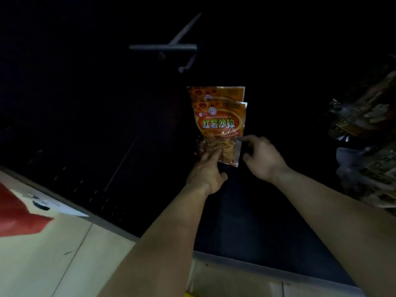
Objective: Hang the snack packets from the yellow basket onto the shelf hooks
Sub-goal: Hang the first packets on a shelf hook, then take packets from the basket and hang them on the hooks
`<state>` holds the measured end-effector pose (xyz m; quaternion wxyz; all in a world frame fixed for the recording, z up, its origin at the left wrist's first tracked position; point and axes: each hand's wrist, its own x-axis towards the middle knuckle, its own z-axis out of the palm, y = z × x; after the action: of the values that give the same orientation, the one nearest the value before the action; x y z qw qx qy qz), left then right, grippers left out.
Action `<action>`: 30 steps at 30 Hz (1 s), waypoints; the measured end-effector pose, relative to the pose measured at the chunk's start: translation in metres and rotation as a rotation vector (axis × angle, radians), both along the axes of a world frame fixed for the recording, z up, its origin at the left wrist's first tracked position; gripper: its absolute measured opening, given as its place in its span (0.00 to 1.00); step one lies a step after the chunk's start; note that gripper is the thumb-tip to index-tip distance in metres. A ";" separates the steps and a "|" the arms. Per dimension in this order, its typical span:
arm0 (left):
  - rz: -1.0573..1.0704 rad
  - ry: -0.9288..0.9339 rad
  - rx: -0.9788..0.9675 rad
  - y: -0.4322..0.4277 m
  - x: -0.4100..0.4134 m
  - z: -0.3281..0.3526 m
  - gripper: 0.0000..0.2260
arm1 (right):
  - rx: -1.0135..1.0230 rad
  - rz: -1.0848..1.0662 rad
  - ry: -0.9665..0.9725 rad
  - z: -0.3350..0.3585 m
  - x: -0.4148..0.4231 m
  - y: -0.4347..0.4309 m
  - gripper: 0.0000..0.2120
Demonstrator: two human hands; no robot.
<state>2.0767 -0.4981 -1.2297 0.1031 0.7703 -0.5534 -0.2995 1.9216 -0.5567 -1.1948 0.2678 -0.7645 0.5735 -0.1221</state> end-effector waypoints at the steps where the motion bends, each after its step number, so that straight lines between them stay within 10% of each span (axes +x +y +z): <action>1: -0.011 -0.009 0.008 0.000 0.001 -0.002 0.37 | 0.074 0.058 0.002 -0.006 0.001 0.000 0.28; 15: -0.047 0.032 0.041 0.012 0.011 0.013 0.37 | 0.159 0.153 0.068 -0.005 0.005 0.002 0.36; 30: -0.038 -0.105 -0.051 0.266 -0.044 0.143 0.20 | 0.192 0.085 0.000 0.100 -0.122 0.241 0.22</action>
<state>2.0327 -0.2321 -1.0869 0.0880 0.7713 -0.5802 -0.2465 1.7992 -0.3155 -1.0949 0.3449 -0.7588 0.5497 -0.0552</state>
